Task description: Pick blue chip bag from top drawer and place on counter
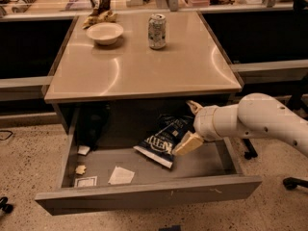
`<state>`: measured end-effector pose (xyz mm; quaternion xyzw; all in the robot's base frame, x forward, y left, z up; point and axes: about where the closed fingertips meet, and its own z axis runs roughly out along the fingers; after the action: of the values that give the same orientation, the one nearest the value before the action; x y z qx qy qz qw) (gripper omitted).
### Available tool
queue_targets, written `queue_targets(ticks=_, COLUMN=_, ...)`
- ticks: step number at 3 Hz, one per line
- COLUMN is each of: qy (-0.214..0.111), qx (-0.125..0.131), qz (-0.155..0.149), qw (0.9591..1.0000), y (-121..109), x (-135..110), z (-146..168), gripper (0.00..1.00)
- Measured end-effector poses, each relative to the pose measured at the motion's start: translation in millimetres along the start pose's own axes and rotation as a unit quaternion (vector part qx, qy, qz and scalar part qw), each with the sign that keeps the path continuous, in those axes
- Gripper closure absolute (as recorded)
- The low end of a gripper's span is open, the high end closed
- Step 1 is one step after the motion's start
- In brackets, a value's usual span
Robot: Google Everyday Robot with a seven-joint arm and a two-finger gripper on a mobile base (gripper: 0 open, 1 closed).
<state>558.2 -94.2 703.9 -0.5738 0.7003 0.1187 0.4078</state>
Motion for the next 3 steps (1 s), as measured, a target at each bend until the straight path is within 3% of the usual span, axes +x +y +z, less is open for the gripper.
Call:
queue_targets(ticks=1, qy=0.000, qx=0.002, qz=-0.013, qw=0.9999, y=-3.8, x=-3.7, z=3.5, gripper=0.06)
queue_targets(ticks=3, qy=0.019, qx=-0.011, qz=-0.005, qw=0.9997, y=-19.0, x=17.4, z=40.2, gripper=0.07)
